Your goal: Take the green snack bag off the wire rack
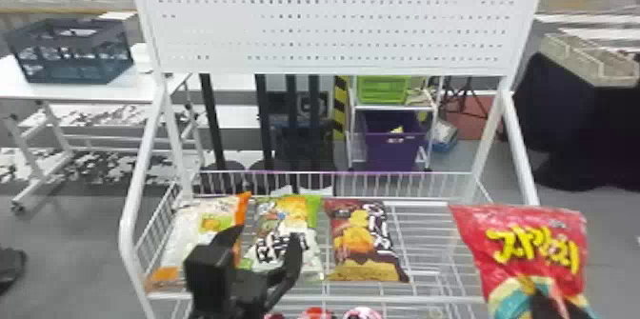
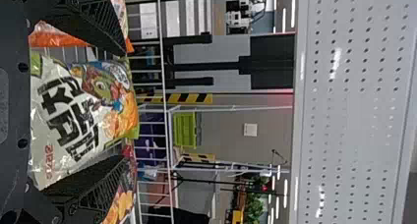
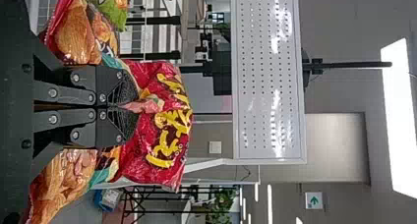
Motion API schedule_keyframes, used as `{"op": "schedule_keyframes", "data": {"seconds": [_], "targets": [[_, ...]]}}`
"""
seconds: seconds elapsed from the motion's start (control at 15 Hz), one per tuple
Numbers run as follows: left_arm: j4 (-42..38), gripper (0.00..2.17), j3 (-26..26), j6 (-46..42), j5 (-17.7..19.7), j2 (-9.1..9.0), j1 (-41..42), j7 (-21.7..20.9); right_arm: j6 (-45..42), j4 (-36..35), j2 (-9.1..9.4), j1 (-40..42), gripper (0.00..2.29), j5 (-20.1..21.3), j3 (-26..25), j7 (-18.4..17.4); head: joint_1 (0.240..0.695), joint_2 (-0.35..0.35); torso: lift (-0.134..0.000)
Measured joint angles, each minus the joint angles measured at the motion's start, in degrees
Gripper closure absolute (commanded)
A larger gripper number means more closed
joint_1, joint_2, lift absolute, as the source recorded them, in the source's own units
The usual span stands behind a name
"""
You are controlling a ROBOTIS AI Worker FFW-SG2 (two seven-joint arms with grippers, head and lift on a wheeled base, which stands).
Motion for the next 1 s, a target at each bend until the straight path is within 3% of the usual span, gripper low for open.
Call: {"op": "schedule_keyframes", "data": {"seconds": [0.33,0.6,0.8,0.87,1.0], "targets": [[14.44,0.15,-5.00,4.17,3.84,-3.81,-11.96,-0.22,0.00,0.44,-0.09,-0.39,2.23,0.08,0.23,0.01,0.499,0.000,0.000],[18.71,0.21,-5.97,7.74,5.57,-4.58,-15.42,-0.52,0.00,0.71,-0.03,-0.81,2.24,0.09,0.39,0.01,0.499,0.000,0.000],[19.76,0.79,-6.00,10.60,6.11,-4.84,-16.30,-0.67,0.00,0.73,-0.01,-0.99,2.23,0.09,0.60,0.15,0.499,0.000,0.000],[19.91,1.27,-6.01,11.06,6.25,-4.85,-16.39,-0.70,0.00,0.74,-0.01,-1.03,2.23,0.09,0.61,0.22,0.499,0.000,0.000],[19.91,1.69,-5.99,11.61,6.39,-4.80,-16.41,-0.62,0.00,0.73,-0.01,-1.04,2.23,0.09,0.62,0.28,0.499,0.000,0.000]]}}
